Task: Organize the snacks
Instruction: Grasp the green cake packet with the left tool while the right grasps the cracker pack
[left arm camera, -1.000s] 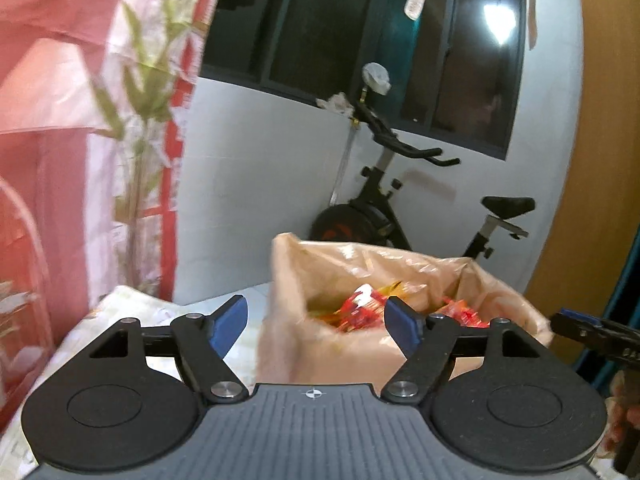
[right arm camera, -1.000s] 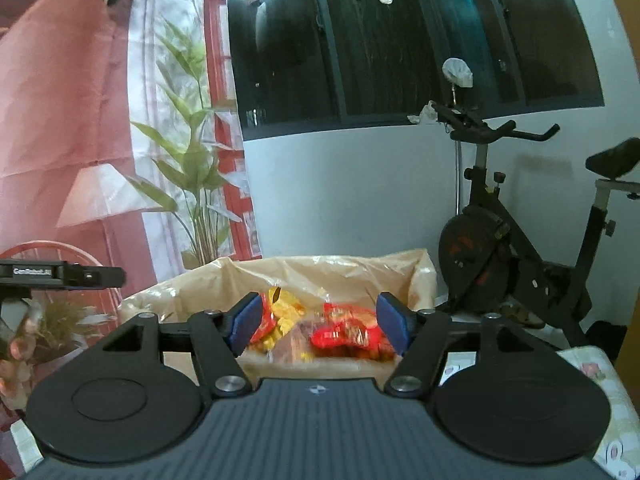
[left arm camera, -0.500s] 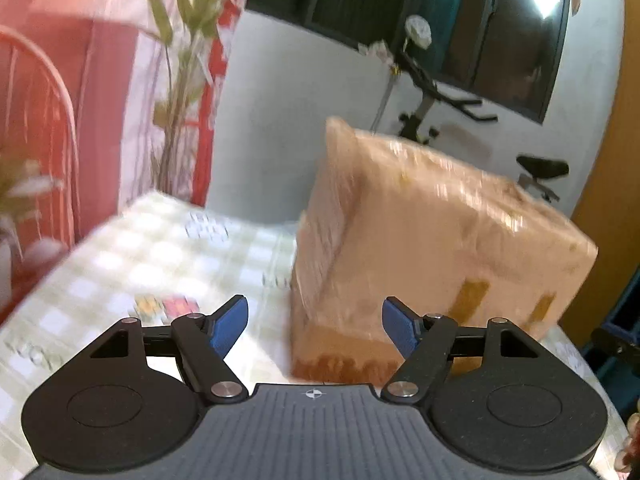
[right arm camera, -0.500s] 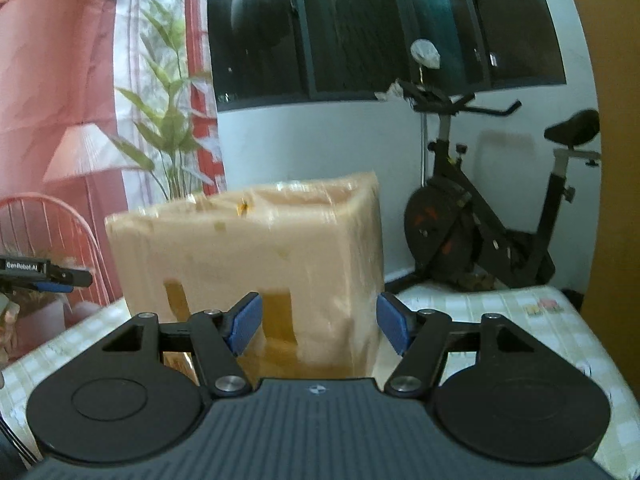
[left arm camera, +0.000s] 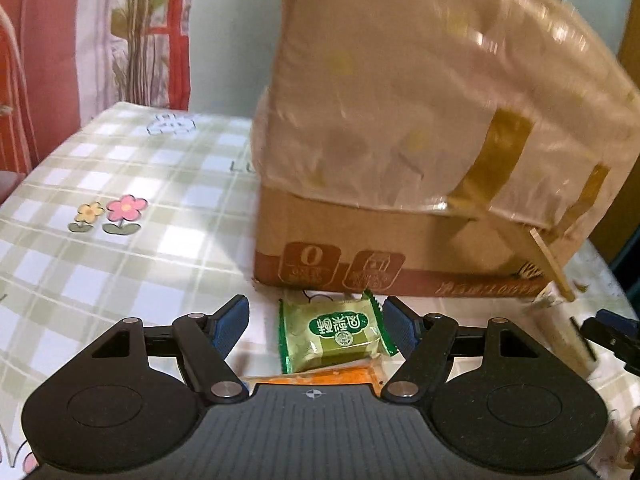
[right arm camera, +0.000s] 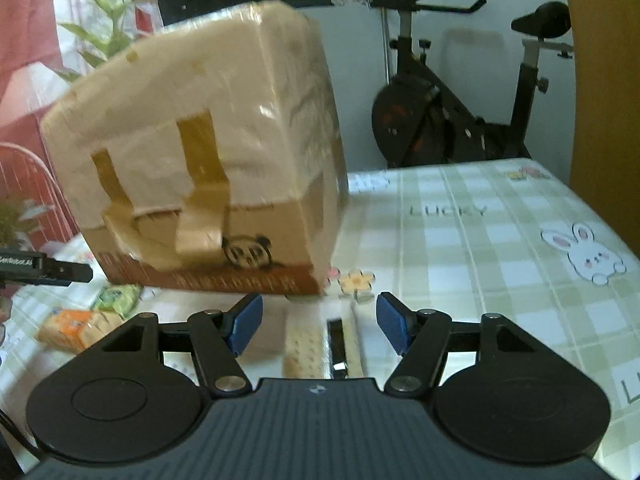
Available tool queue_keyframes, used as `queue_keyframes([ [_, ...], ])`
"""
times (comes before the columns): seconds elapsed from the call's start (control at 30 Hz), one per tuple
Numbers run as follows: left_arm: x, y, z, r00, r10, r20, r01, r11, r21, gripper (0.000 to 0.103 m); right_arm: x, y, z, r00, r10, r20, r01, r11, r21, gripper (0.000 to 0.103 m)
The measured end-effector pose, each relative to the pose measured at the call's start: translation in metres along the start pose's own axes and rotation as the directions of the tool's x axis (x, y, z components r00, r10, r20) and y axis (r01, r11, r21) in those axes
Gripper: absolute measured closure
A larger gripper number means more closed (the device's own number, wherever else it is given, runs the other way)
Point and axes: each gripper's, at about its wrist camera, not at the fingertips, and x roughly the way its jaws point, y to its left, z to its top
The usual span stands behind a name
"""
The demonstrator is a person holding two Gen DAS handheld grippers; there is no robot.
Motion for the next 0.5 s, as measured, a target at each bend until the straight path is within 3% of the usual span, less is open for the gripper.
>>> queue_keyframes([
  [0.2, 0.019, -0.005, -0.001, 0.997, 0.042, -0.057, -0.044, 0.999, -0.03, 0.026, 0.006, 0.001, -0.014, 1.0, 0.005, -0.01, -0.005, 1.0, -0.018, 0.037],
  [0.5, 0.028, -0.02, -0.004, 0.996, 0.06, -0.062, -0.062, 0.998, -0.029, 0.018, 0.015, 0.009, -0.017, 1.0, 0.006, -0.03, -0.008, 0.996, -0.085, 0.037],
])
